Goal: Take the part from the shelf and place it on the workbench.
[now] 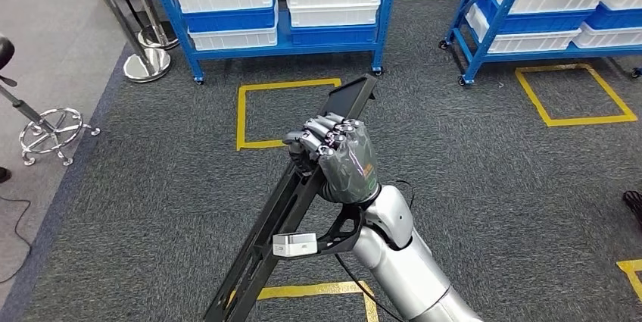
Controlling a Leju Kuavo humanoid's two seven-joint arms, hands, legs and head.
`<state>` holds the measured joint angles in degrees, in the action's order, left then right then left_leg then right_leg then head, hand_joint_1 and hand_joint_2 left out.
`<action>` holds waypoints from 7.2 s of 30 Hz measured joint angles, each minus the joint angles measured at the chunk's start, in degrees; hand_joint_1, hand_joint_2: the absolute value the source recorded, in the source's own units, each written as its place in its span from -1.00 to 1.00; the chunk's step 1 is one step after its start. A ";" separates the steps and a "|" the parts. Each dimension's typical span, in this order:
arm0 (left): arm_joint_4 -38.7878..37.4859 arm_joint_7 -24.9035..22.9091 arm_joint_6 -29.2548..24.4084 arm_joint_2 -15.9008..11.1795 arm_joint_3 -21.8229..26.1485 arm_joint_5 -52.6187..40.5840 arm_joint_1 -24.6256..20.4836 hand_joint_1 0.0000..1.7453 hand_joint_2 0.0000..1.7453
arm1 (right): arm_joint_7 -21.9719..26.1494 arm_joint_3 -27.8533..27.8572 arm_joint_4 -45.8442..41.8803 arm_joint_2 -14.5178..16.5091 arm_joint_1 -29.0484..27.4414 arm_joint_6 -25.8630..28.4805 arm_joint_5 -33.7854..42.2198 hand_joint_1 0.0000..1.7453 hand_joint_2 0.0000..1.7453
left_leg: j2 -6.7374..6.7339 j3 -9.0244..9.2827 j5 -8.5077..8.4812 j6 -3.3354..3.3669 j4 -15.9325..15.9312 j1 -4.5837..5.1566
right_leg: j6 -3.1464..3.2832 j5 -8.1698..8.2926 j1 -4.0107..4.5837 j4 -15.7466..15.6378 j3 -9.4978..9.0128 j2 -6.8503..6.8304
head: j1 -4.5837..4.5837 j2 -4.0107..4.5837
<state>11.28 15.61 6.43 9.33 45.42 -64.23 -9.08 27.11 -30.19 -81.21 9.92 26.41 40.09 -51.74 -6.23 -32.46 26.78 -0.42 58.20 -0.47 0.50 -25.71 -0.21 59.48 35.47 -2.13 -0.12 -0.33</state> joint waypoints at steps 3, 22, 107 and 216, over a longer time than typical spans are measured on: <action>0.00 -0.02 0.00 -0.28 0.02 -0.05 0.15 -1.00 1.00 | 0.11 0.06 -0.32 0.16 -0.31 0.00 0.02 1.00 1.00 | 3.33 -1.70 3.47 -0.86 4.67 -0.37 | 0.87 0.43 -0.44 -0.41 -0.13 1.72 | -0.02 0.00; 0.00 0.69 -0.34 -1.18 0.31 -0.10 -0.02 -1.00 1.00 | -1.80 -1.10 -1.17 0.24 0.43 0.00 0.36 1.00 1.00 | 4.18 0.66 -1.18 2.22 -1.92 -0.48 | -2.00 -5.51 -0.58 14.12 7.96 2.51 | 0.31 0.00; 0.00 3.27 -0.40 0.46 1.96 -0.65 -0.50 -1.00 1.00 | -2.98 -1.00 -4.25 -2.34 1.58 -0.01 -0.99 1.00 1.00 | 9.01 0.15 0.12 1.24 0.23 -0.41 | -0.87 2.02 -0.45 -0.08 1.62 9.82 | 0.30 0.00; 0.00 4.84 -1.20 2.75 1.66 -1.62 -1.60 -1.00 1.00 | -8.84 -0.80 -8.85 -8.13 4.89 -0.01 -4.47 1.00 1.00 | 1.87 0.06 2.93 -0.33 2.76 -0.46 | -0.02 1.26 -0.61 -0.55 0.58 1.32 | 1.26 0.00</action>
<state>11.28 20.45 5.22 12.08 47.08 -65.85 -10.67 18.28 -30.99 -90.06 1.79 31.30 40.08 -56.20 -4.36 -32.40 29.71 -0.75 60.96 -0.93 0.48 -24.45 -0.82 58.93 36.05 -0.81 1.14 -0.33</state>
